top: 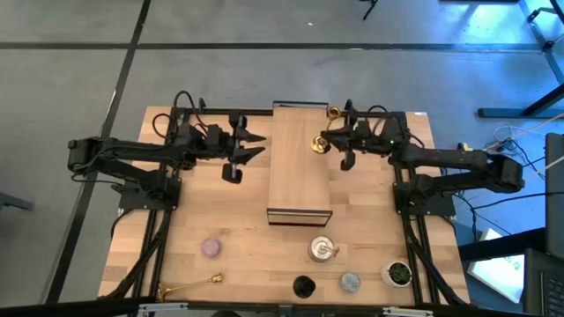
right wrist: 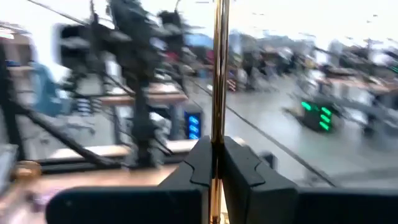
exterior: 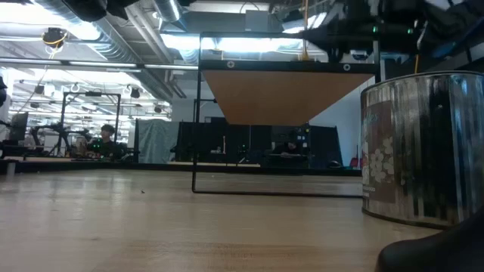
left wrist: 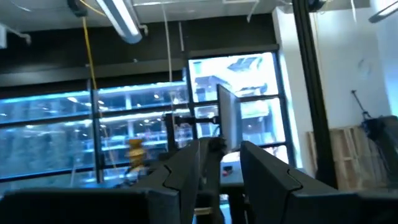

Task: Pick & Place candle stick holders
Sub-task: Put the right golden candle holder on the shelf, then put the brown scented candle on the shelf

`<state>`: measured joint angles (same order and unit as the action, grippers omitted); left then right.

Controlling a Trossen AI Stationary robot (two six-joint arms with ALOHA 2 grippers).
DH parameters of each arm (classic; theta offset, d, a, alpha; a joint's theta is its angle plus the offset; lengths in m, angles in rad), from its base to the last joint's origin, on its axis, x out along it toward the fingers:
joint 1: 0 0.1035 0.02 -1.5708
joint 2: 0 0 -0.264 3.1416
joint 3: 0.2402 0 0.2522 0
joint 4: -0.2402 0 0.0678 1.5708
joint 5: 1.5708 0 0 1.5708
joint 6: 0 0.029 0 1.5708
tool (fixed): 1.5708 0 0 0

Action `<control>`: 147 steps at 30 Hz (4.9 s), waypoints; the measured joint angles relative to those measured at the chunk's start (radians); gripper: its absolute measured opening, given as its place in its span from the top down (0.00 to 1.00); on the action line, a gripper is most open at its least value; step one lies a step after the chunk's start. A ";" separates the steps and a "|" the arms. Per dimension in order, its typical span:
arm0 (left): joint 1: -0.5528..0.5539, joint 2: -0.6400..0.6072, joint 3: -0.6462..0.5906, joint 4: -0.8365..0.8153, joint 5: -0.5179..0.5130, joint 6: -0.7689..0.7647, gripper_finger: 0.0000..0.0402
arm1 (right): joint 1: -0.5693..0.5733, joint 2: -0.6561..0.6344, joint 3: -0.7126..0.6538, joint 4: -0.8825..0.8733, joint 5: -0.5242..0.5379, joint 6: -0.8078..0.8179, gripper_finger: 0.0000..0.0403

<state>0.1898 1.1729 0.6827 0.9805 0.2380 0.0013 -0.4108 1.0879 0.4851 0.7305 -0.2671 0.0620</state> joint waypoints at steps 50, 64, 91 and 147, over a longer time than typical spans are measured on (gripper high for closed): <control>0.000 -0.004 0.000 -0.035 0.026 0.038 0.72 | -0.181 0.263 0.026 0.118 -0.285 -0.014 0.96; 0.000 -0.004 0.001 -0.035 0.026 0.038 0.72 | -0.144 0.275 -0.015 0.206 -0.199 -0.024 0.96; 0.000 -0.004 0.001 -0.034 0.025 0.039 0.72 | -0.144 0.342 -0.014 0.248 -0.178 -0.028 0.78; -0.041 -0.026 0.001 -0.034 0.234 -0.026 0.72 | 0.194 -0.322 -0.013 -0.390 -0.384 0.167 0.27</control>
<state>0.1487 1.1472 0.6834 0.9463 0.4723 -0.0251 -0.2168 0.7655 0.4721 0.3405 -0.6506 0.2291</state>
